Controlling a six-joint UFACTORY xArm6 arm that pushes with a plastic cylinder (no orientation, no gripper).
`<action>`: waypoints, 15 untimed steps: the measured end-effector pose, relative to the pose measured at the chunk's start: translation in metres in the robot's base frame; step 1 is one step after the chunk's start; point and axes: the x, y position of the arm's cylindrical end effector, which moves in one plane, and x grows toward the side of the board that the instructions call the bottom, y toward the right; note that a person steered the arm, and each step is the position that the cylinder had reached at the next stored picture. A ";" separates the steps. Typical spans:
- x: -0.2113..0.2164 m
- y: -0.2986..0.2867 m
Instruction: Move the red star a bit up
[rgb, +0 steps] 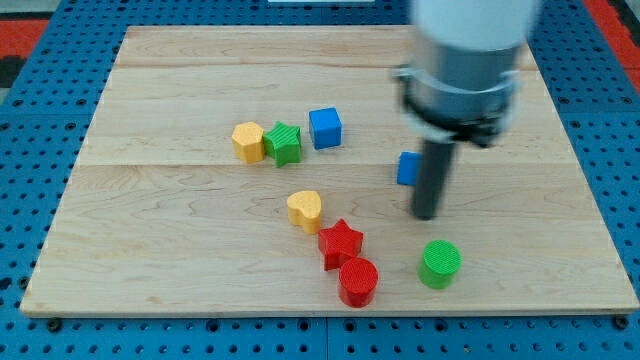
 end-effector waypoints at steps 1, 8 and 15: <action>0.053 0.061; 0.111 -0.048; 0.033 -0.116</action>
